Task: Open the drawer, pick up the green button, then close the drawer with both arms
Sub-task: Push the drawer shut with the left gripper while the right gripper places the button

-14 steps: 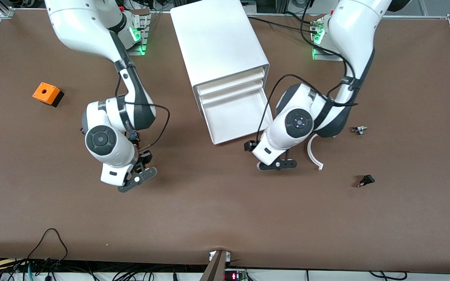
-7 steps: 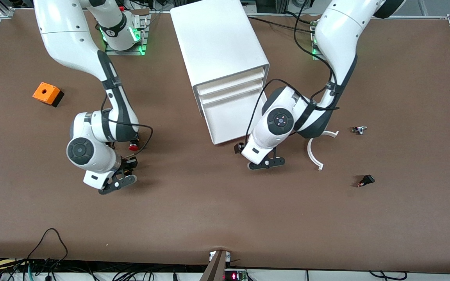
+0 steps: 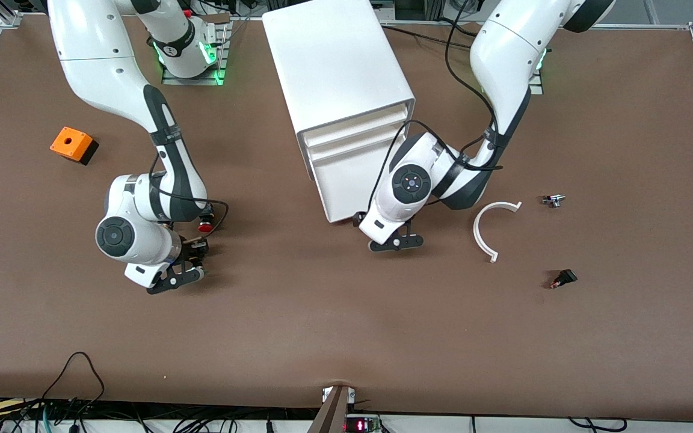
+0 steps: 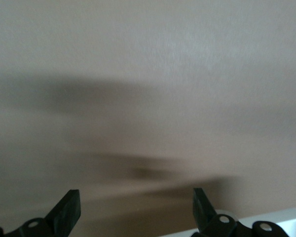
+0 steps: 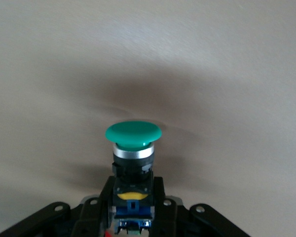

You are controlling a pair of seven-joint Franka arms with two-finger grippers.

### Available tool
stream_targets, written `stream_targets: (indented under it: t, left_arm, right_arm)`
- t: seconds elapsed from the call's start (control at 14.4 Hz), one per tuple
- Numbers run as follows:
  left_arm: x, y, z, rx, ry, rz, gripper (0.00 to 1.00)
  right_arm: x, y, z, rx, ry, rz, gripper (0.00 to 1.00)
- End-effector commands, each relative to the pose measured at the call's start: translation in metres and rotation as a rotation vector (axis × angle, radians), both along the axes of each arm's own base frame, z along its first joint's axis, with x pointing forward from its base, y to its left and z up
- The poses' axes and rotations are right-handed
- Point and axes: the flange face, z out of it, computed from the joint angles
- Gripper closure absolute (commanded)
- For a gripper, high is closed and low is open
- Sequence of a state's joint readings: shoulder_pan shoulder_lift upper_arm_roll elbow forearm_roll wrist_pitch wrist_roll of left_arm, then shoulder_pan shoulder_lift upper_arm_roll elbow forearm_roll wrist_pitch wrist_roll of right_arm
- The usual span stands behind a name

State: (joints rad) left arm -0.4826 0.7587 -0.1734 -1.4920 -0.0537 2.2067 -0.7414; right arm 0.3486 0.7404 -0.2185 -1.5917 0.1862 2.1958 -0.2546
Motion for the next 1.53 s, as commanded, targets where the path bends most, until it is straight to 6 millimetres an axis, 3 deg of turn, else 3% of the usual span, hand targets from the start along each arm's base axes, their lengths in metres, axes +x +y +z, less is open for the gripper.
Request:
stream_targets:
  t: [0.0,0.07,0.21,0.28,0.42,0.49,0.77,1.04,1.25,1.46]
  left_arm:
    - [-0.012,-0.002,-0.005,0.020,0.014,0.002,0.00]
    - [-0.017,-0.001,-0.007,0.031,0.032,-0.003,0.00]
    - [-0.029,-0.007,-0.004,0.046,0.089,-0.026,0.00]
    - [-0.033,-0.007,-0.002,0.057,0.112,-0.034,0.00]
    - [-0.043,-0.013,0.001,0.066,0.146,-0.055,0.00]
    - [-0.048,-0.018,0.001,0.056,0.160,-0.058,0.00]
    - [-0.058,-0.029,-0.001,-0.015,0.236,-0.005,0.00]
    - [-0.069,-0.027,-0.007,-0.016,0.335,0.002,0.00]
    - [-0.074,-0.030,-0.008,-0.043,0.383,0.023,0.00]
    - [-0.078,-0.033,-0.017,-0.069,0.426,0.049,0.00]
  right_arm:
    - [-0.002,-0.011,-0.001,0.017,-0.002,-0.028,0.67]
    - [-0.001,-0.014,-0.001,0.016,-0.003,-0.032,0.62]
    - [-0.001,-0.016,-0.002,0.014,-0.002,-0.051,0.29]
    - [0.000,-0.016,-0.001,0.014,-0.005,-0.050,0.20]
    - [0.000,-0.014,0.001,0.015,-0.006,-0.039,0.12]
    - [0.001,-0.014,0.004,0.016,-0.008,-0.032,0.00]
    - [0.005,-0.007,0.041,0.033,-0.036,-0.018,0.00]
    - [0.003,-0.001,0.128,0.073,-0.032,-0.012,0.00]
    - [0.005,-0.013,0.191,0.086,-0.032,-0.020,0.00]
    - [-0.007,-0.032,0.247,0.094,-0.052,-0.033,0.00]
